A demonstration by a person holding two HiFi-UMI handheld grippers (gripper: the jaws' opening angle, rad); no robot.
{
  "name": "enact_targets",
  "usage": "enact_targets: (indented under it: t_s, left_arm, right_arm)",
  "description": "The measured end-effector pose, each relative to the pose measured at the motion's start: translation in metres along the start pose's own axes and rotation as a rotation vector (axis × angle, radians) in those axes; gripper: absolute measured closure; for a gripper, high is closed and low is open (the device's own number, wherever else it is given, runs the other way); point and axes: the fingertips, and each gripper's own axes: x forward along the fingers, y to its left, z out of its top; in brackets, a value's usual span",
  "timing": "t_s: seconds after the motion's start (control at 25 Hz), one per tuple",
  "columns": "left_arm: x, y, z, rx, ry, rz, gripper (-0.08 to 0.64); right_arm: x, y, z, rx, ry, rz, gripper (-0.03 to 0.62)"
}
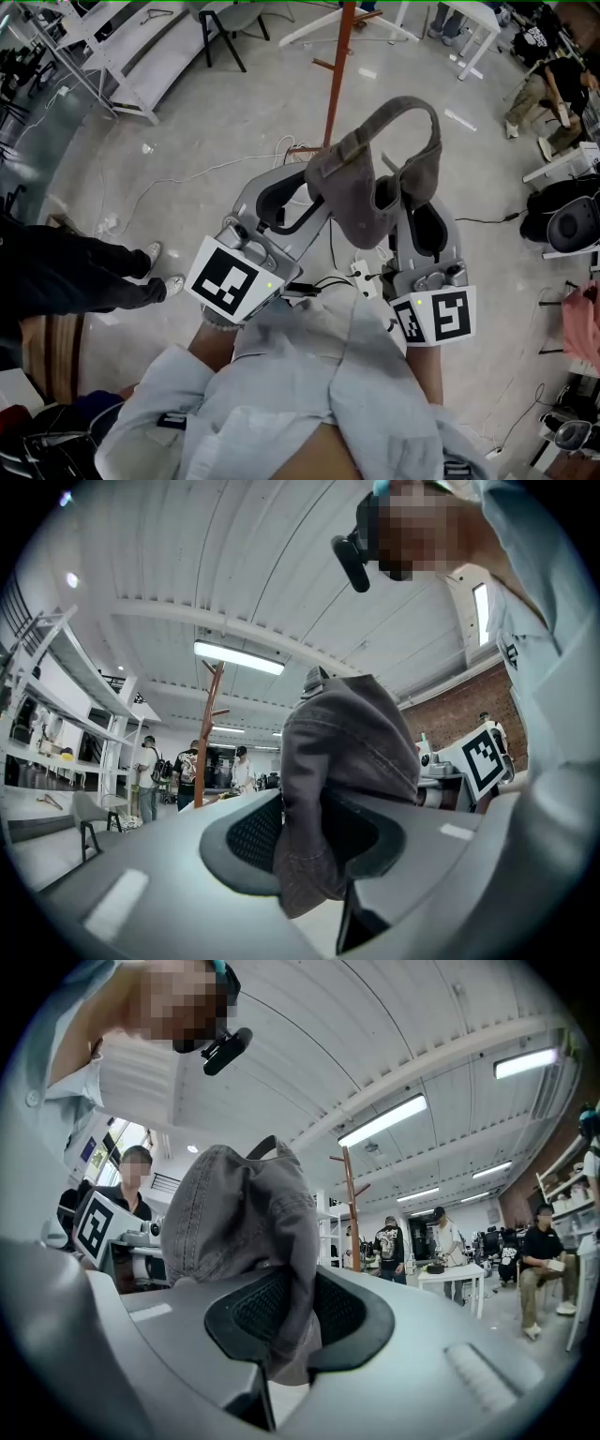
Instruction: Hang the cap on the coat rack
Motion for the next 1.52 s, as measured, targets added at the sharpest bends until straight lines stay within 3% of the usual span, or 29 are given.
enact_targets:
  t_s: [0.2, 0.52, 1.52]
  left_arm:
    - [0.005, 0.006, 0.005, 0.019, -0.044, -0.019, 0.428]
    - [0.024, 0.039, 0.007, 0.021, -0.058, 0.034, 0.429]
    - [0.179, 0.132, -0.014, 0.068, -0.037, 0.146, 0.430]
  right_arm:
    - [0.010, -0.003, 0.001, -0.006, -0.020, 0.001, 0.522]
    - [0.050, -0.015, 0.005, -0.023, -0.025, 0.047, 0.522]
    - [0.192, -0.144, -0.012, 0.003, -0.043, 0.154, 0.522]
